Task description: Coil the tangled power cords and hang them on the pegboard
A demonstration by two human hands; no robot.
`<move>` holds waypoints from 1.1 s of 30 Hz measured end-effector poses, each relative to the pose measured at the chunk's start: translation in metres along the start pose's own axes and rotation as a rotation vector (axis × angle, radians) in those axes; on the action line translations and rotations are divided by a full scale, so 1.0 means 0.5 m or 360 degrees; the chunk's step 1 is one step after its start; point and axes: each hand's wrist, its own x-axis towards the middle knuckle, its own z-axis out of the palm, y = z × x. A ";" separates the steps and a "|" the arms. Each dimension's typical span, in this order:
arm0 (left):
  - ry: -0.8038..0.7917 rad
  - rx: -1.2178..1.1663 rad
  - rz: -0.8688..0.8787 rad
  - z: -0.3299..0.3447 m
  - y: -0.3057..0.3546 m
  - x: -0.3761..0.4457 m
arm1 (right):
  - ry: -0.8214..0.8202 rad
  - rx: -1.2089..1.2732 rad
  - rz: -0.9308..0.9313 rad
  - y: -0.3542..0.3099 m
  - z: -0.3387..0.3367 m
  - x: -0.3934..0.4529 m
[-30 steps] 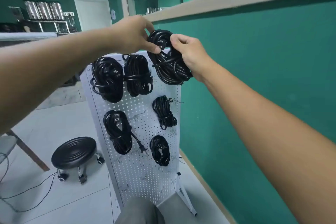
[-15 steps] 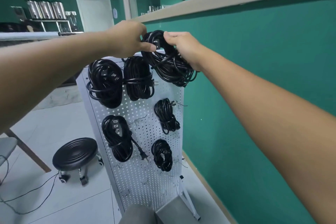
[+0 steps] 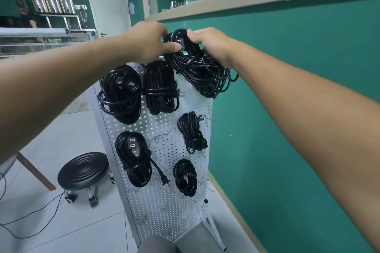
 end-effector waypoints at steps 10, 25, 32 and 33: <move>0.0048 -0.0160 0.0001 0.047 -0.028 0.034 | -0.0052 0.0180 0.0252 0.046 -0.005 0.027; -0.0134 -0.0031 0.0031 0.064 -0.029 0.070 | 0.0053 0.0268 0.0277 0.099 0.023 0.046; -0.0056 0.0139 0.0149 0.060 -0.037 0.049 | 0.0322 0.0192 0.0126 0.108 0.018 0.018; -0.0028 0.0134 0.0180 0.057 -0.039 0.042 | 0.0328 0.0146 0.0096 0.107 0.011 0.010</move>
